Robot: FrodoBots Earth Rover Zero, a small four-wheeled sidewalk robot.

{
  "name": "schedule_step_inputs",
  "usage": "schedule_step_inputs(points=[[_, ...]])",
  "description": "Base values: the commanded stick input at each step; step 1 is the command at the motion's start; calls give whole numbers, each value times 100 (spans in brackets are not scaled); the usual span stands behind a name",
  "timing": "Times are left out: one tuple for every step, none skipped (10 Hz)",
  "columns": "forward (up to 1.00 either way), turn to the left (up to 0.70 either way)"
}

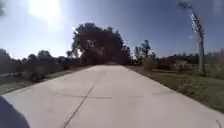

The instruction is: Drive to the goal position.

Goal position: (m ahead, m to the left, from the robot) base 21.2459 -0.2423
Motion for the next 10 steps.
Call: schedule_step_inputs(points=[[70, 0], [70, 0], [70, 0], [70, 0], [70, 0], [70, 0], [70, 0], [70, 0], [70, 0], [70, 0]])
